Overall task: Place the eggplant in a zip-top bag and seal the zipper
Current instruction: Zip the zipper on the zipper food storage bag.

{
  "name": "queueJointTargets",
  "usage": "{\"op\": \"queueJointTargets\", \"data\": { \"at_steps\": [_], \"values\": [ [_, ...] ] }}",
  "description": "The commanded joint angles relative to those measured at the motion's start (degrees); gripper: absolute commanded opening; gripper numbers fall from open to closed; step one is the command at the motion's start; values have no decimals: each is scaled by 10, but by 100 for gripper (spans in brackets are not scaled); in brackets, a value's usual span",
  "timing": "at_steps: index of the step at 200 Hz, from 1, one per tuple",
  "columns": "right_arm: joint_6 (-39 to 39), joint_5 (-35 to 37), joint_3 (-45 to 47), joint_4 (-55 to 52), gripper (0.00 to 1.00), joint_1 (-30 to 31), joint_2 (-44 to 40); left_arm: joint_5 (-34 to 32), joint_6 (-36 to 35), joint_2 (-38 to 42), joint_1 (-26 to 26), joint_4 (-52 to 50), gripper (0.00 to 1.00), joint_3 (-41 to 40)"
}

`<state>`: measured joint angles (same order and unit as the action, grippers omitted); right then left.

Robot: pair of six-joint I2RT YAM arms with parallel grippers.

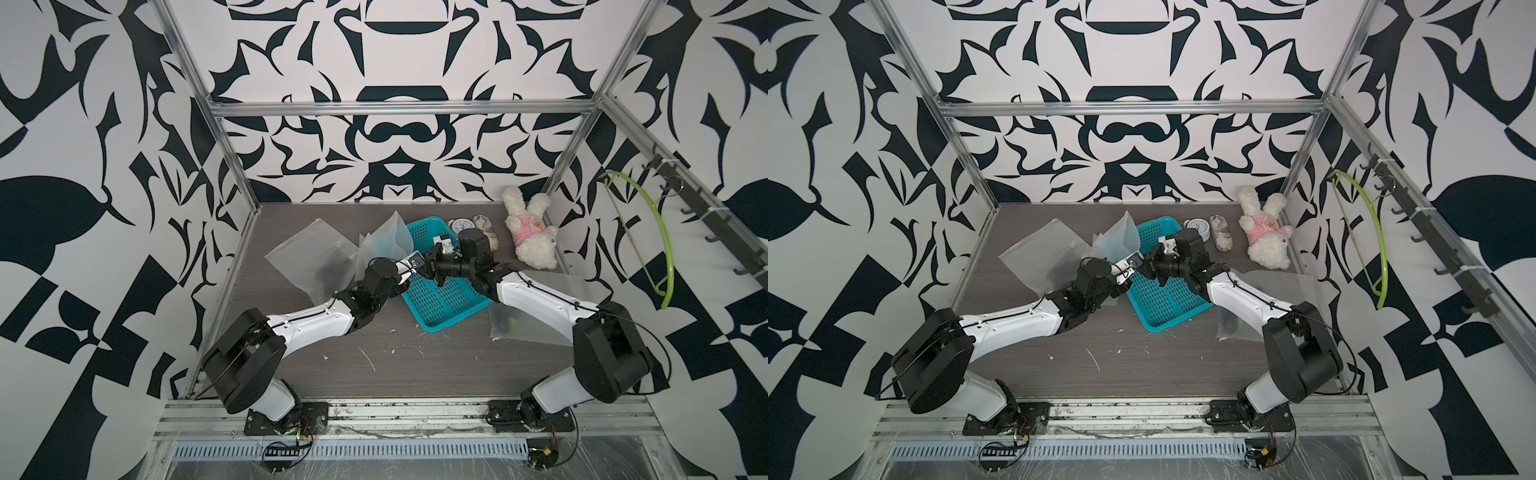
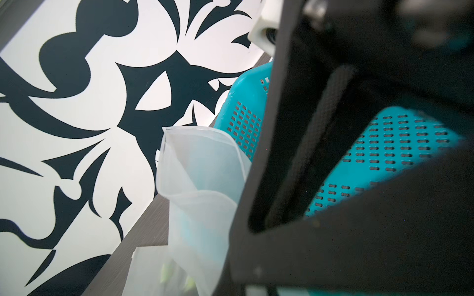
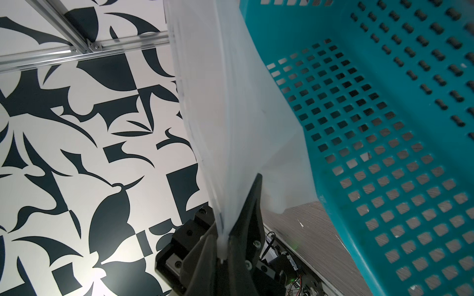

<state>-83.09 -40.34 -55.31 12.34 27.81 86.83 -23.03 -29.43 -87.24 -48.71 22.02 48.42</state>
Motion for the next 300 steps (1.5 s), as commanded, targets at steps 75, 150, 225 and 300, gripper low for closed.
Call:
{"op": "queueJointTargets", "data": {
  "at_steps": [75,150,225,300],
  "values": [
    [26,-4,-13,19,7,-4,-1,-15,-20,30,-12,59,0,-32],
    [29,-1,-28,21,7,-10,12,25,-15,86,-14,69,0,-63],
    [21,-4,-50,39,6,-15,27,30,-12,87,-29,33,0,-55],
    [21,-4,-64,45,6,-25,46,31,-13,106,-41,34,0,-55]
  ]
}}
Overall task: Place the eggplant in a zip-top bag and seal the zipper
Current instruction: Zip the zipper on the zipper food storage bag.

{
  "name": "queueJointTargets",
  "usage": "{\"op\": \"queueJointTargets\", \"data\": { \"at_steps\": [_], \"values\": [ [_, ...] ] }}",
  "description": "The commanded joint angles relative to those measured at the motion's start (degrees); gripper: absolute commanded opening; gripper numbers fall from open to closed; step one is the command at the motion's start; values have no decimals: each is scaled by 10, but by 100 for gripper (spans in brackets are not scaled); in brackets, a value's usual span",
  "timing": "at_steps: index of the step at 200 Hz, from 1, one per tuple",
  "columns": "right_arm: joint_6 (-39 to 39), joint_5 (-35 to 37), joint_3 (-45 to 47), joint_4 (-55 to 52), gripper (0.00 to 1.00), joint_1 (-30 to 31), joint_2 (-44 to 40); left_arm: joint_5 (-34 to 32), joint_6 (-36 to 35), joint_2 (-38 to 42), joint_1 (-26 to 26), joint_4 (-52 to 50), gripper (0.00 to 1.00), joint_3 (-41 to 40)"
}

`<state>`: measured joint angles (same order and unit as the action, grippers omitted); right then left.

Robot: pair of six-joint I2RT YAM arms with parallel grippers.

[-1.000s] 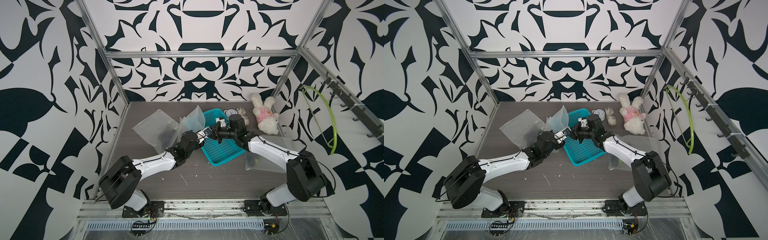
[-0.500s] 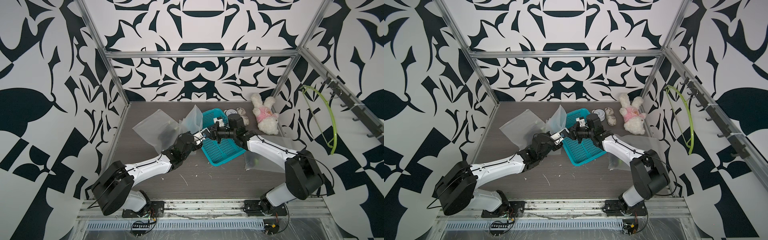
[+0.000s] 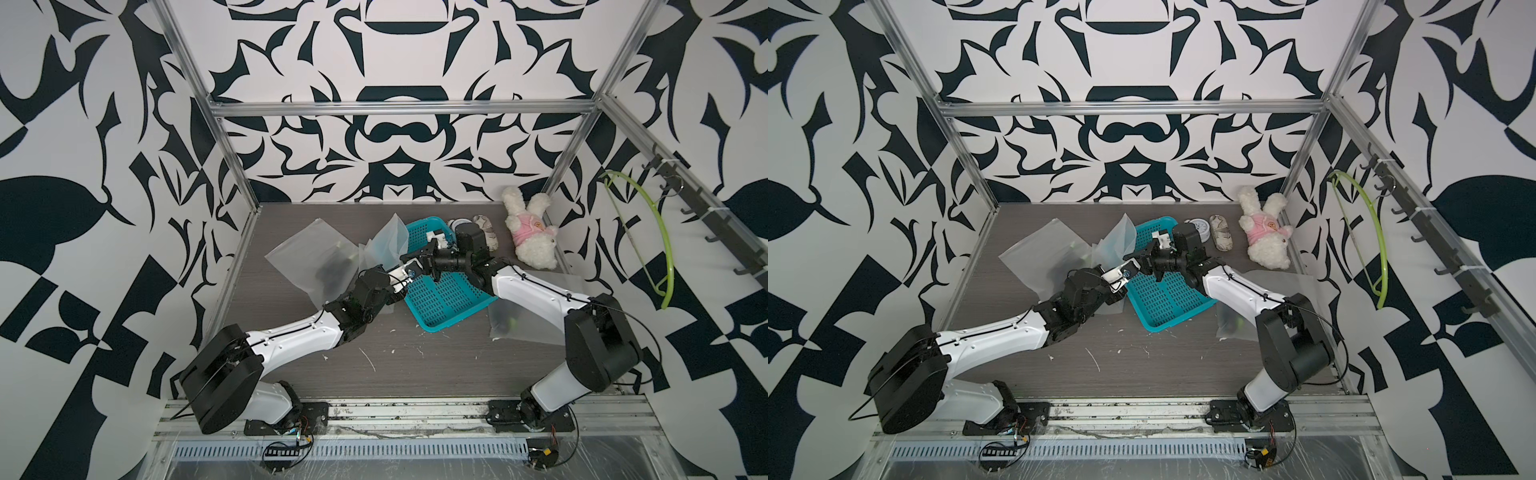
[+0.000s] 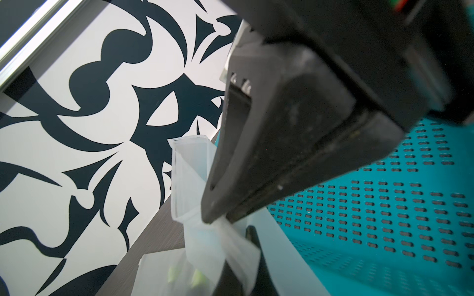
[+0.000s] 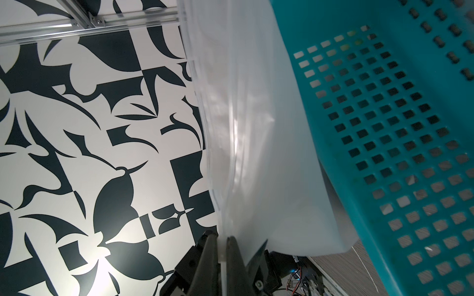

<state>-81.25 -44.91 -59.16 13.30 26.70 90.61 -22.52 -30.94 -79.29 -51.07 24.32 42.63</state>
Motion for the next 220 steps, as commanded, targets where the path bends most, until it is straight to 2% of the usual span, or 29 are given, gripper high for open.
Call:
{"op": "queueJointTargets", "data": {
  "at_steps": [1,220],
  "values": [
    [3,42,-26,36,6,-15,9,26,3,27,-18,10,0,3],
    [42,42,-111,0,5,-96,51,-5,-11,133,-45,-114,0,-3]
  ]
}}
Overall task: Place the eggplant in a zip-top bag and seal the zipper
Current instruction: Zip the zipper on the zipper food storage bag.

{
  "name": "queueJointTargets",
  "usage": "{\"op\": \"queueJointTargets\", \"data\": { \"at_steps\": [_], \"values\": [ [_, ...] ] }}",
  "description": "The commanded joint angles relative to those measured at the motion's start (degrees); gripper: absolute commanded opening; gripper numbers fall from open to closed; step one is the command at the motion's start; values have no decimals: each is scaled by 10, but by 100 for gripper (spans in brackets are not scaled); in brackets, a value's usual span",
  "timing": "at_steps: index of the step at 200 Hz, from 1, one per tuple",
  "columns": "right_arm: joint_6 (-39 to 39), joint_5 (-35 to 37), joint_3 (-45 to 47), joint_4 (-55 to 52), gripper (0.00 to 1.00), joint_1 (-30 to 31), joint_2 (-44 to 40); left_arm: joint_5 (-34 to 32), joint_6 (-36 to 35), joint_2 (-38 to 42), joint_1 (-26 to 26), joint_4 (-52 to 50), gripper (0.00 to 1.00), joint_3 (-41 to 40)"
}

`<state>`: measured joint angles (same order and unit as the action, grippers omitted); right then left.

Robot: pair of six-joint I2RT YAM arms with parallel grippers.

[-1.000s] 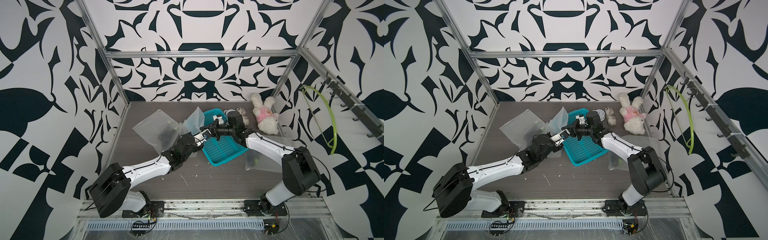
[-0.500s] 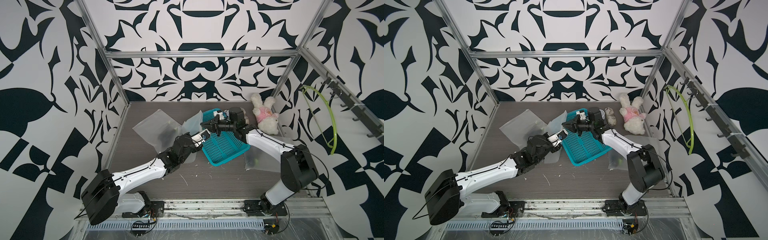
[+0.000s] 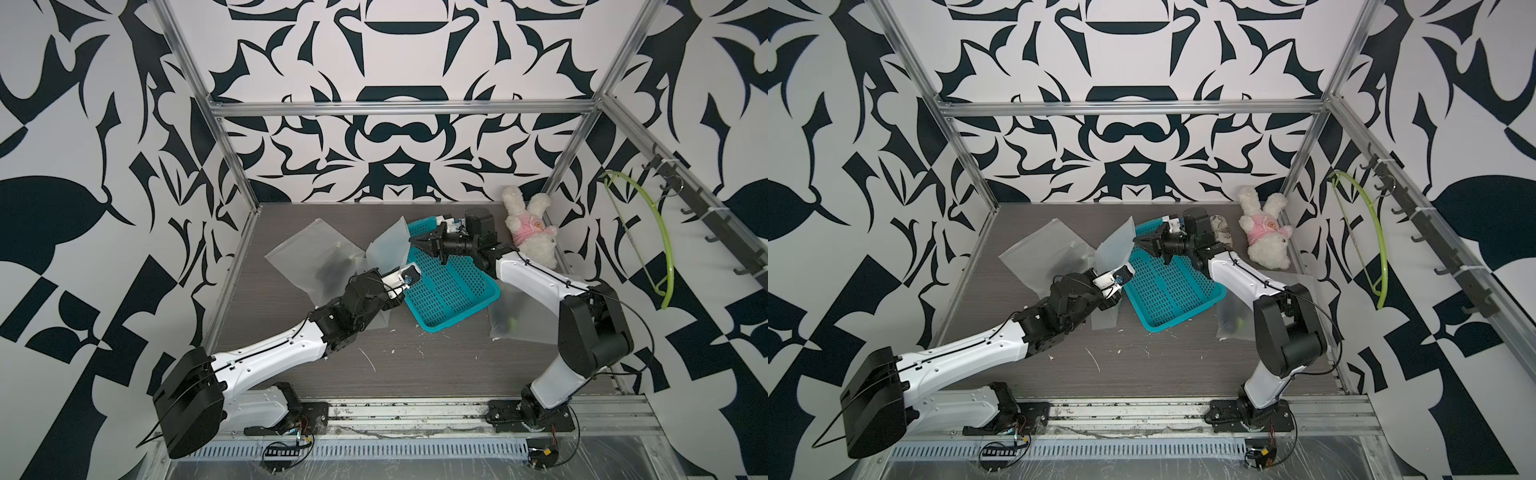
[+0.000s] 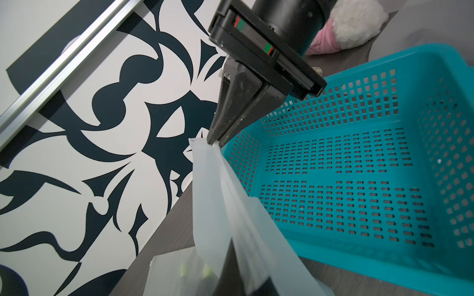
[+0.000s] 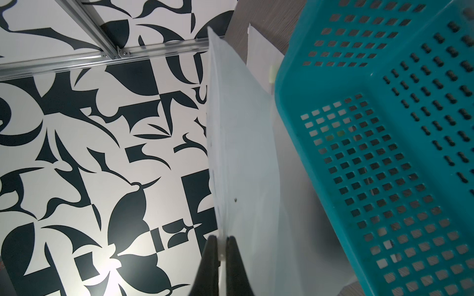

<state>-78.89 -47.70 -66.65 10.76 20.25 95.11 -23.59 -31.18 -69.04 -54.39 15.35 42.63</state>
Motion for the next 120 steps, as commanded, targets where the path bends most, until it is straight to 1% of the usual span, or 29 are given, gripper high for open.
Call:
{"op": "queueJointTargets", "data": {
  "at_steps": [1,68,120],
  "values": [
    [19,70,-36,25,5,-32,6,5,-10,31,-12,-25,0,-3],
    [29,68,-65,20,5,-48,39,1,-6,91,-18,-68,0,-12],
    [34,73,-94,13,5,-53,64,0,4,122,-27,-105,0,-14]
  ]
}}
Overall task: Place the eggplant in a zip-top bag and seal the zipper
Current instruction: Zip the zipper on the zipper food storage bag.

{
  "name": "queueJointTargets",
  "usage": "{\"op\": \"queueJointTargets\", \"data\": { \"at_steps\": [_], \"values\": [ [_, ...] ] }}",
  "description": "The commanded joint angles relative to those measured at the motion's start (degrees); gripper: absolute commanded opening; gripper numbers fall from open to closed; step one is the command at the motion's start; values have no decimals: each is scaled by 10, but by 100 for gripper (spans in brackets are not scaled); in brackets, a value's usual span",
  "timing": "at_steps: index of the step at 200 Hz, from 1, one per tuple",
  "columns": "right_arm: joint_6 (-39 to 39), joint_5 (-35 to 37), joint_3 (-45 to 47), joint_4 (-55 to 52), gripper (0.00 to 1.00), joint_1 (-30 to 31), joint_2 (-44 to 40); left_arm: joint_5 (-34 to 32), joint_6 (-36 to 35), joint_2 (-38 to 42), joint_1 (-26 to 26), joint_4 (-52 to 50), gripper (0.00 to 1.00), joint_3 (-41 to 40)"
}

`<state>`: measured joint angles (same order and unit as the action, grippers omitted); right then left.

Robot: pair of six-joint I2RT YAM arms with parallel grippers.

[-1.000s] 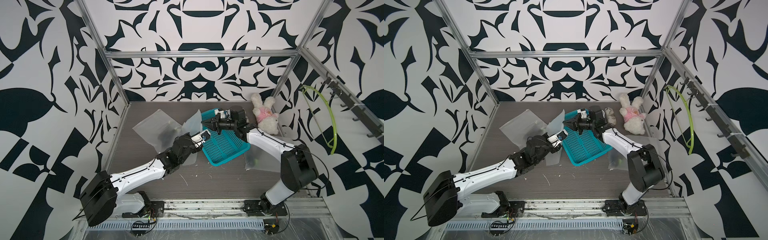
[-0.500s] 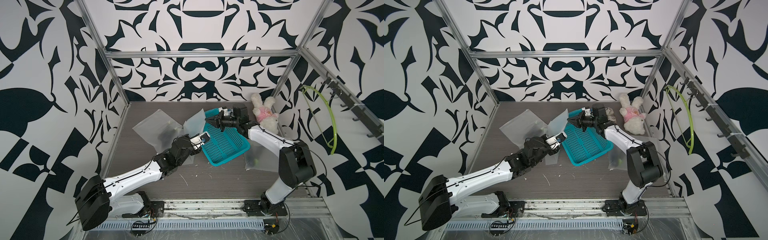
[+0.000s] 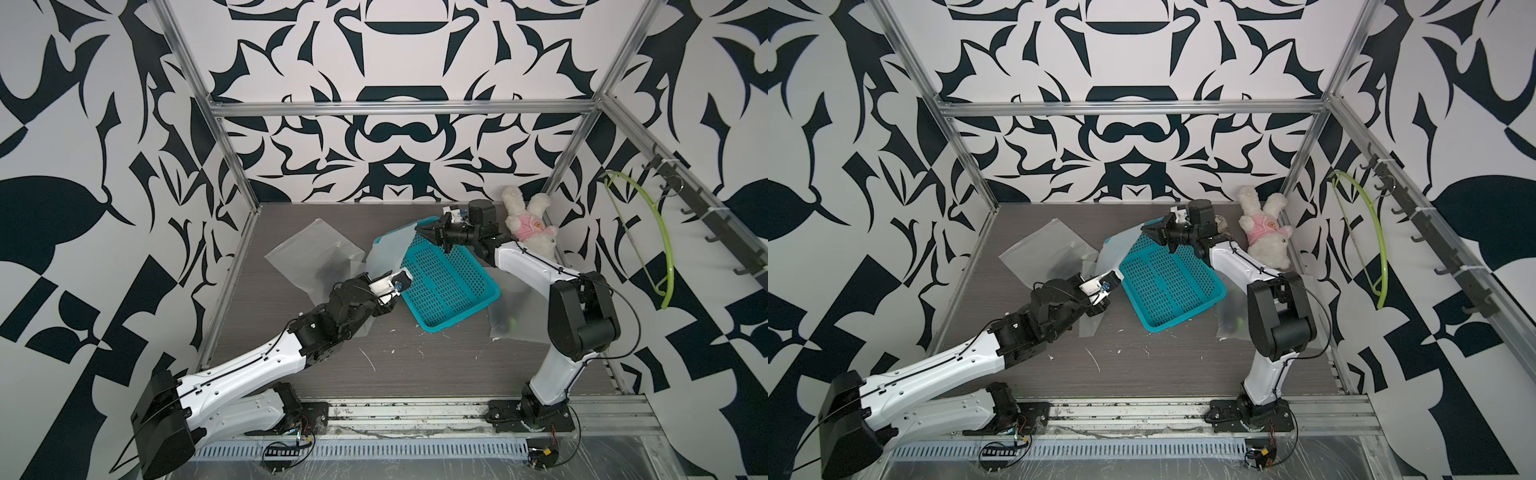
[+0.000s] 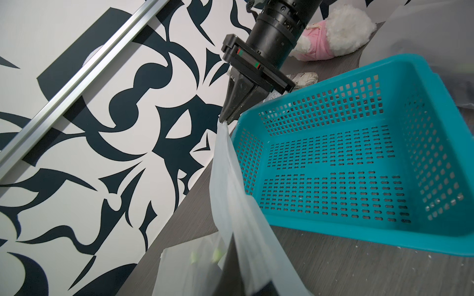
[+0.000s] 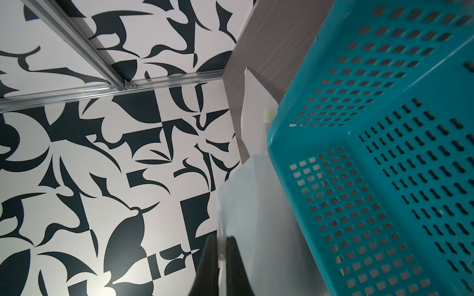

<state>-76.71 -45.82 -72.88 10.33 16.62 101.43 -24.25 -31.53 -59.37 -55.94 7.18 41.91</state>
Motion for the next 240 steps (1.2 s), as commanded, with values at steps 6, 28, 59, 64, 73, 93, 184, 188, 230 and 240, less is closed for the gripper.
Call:
{"op": "queueJointTargets", "data": {
  "at_steps": [6,28,59,64,73,93,184,188,230,240],
  "values": [
    [13,55,-34,16,5,-18,2,5,8,29,-13,-25,0,-8],
    [14,57,-42,14,5,-19,11,0,10,43,-16,-30,0,-13],
    [16,56,-46,16,7,-21,17,-3,13,56,-16,-38,0,-14],
    [18,55,-48,16,7,-21,16,-3,14,57,-16,-39,0,-15],
    [21,55,-49,16,9,-21,15,-4,16,60,-16,-40,0,-14],
    [37,54,-55,12,17,-21,9,-6,19,66,-16,-39,0,-18],
    [129,49,-71,-38,30,-26,-25,14,129,132,32,-48,0,-32],
    [135,51,-71,-46,30,-26,-28,22,144,137,41,-54,0,-31],
    [154,56,-66,-61,31,-26,-33,39,342,199,137,-96,0,-34],
    [160,56,-67,-65,31,-26,-33,22,393,216,157,-114,0,-37]
  ]
}}
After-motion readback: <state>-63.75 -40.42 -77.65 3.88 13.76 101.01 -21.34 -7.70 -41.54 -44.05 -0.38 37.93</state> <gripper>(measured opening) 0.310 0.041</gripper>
